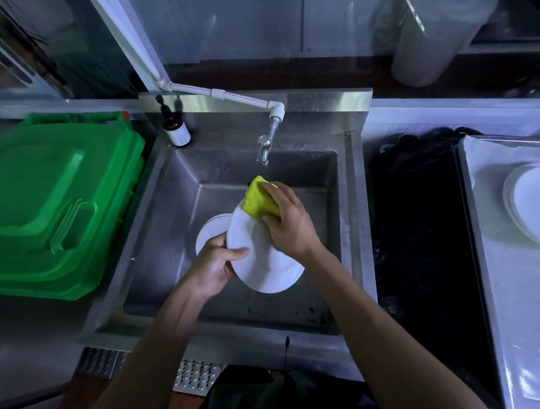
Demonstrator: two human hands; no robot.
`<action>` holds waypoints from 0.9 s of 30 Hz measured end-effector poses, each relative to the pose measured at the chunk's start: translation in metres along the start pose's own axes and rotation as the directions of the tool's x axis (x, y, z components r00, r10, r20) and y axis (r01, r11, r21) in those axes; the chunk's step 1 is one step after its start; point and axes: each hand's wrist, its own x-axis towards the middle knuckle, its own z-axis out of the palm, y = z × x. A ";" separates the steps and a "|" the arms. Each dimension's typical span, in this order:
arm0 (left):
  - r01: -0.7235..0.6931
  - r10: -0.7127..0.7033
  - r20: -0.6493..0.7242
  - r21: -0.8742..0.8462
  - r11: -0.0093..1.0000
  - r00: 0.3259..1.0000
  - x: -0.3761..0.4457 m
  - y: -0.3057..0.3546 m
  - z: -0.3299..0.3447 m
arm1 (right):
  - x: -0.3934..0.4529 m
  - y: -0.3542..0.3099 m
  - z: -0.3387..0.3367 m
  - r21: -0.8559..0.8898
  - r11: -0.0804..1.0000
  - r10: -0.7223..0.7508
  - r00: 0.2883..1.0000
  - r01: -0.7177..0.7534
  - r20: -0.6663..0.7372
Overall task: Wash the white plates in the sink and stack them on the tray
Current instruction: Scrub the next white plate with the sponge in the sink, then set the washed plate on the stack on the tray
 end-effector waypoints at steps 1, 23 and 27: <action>0.000 0.000 -0.006 0.006 1.000 1.000 0.001 0.001 0.000 | -0.002 -0.003 0.003 -0.011 1.000 -0.011 1.000 0.011 -0.008; -0.232 0.259 0.076 0.721 0.653 0.963 0.034 0.037 -0.024 | -0.050 -0.010 0.013 -0.214 0.948 0.217 0.970 -0.235 -0.108; -0.364 0.314 0.250 0.848 0.384 0.916 0.038 0.039 -0.013 | -0.061 -0.009 0.007 -0.233 0.925 0.266 0.949 -0.300 -0.168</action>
